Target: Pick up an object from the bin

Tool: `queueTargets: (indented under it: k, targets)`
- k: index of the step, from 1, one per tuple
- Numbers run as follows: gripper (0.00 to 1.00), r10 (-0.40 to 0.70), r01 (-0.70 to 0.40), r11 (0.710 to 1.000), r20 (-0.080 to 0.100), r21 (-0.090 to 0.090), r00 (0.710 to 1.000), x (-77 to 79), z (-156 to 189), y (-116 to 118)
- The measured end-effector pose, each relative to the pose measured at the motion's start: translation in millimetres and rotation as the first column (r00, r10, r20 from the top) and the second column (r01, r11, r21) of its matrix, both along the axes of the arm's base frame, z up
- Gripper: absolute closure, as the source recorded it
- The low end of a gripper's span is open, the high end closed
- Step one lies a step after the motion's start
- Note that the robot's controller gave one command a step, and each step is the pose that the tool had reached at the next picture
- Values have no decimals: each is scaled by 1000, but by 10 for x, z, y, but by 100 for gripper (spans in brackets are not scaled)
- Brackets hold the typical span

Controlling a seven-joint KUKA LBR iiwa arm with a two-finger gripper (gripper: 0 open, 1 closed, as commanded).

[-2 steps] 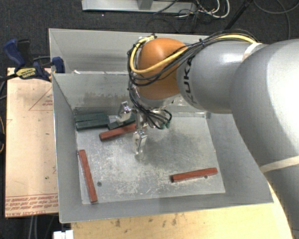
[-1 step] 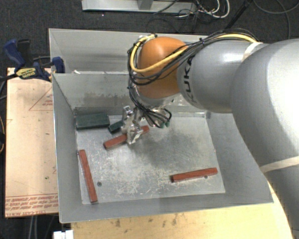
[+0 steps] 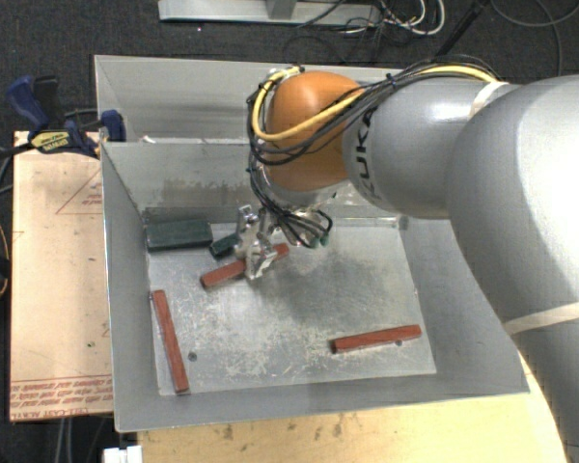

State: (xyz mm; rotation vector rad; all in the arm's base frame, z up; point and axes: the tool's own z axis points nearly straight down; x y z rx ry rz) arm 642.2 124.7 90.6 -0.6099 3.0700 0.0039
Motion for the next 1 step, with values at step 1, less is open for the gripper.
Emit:
queueTargets:
  k: [1]
  targets:
    - [100,-8,8,1000,0,-2,1000,-18,1760,-66]
